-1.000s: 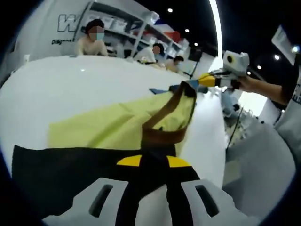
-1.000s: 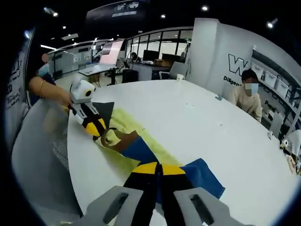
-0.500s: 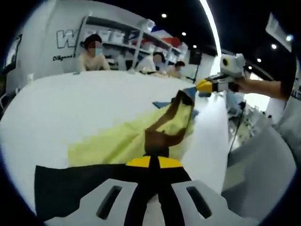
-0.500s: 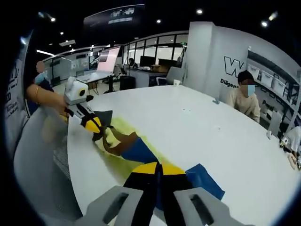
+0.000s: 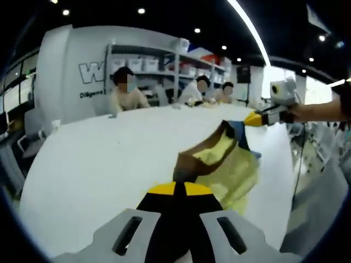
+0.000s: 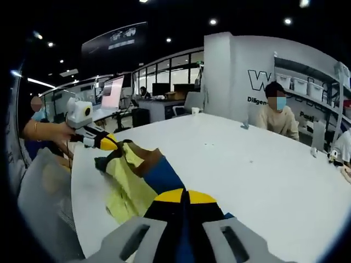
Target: Fold the garment on the visible template until the final outline fits inside the template.
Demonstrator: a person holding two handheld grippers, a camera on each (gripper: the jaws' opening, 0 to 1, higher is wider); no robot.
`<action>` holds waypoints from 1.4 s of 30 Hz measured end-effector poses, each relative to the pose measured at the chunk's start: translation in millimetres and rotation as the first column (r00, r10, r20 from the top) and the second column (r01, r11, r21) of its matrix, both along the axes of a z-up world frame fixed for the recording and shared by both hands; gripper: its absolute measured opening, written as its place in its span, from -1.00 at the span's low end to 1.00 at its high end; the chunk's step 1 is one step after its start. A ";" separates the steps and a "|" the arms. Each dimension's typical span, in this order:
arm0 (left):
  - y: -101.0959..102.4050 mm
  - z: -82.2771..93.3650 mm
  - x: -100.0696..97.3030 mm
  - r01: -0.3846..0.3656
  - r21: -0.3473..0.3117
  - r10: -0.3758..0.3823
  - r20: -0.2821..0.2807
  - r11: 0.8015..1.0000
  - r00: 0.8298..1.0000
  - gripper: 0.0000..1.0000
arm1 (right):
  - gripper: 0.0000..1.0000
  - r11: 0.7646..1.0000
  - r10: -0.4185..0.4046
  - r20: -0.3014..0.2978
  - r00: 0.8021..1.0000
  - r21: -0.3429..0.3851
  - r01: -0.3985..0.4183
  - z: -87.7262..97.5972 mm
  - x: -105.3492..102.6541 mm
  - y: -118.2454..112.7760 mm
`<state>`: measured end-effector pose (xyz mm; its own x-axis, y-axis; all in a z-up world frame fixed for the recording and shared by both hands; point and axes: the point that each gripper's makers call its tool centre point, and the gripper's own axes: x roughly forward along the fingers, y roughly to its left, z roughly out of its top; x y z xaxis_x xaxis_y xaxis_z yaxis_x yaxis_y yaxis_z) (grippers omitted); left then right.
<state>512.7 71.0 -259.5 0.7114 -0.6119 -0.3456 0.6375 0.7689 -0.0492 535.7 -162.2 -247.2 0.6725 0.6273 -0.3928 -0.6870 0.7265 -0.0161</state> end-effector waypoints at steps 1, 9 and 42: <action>0.1 2.2 1.6 0.002 -0.003 -0.002 0.003 1.000 1.000 -0.96 | -1.00 1.000 -0.008 0.009 1.000 -0.002 0.008 2.2 7.1 -0.6; 6.8 8.2 39.5 0.041 0.067 -0.045 0.066 0.997 0.997 -0.95 | -1.00 0.999 -0.039 0.027 0.999 0.015 0.038 4.1 40.3 4.6; 15.5 -80.5 193.8 0.048 0.244 -0.033 -0.067 0.969 0.997 -0.97 | -1.00 0.984 -0.173 -0.051 0.984 -0.042 0.171 -80.3 190.9 23.7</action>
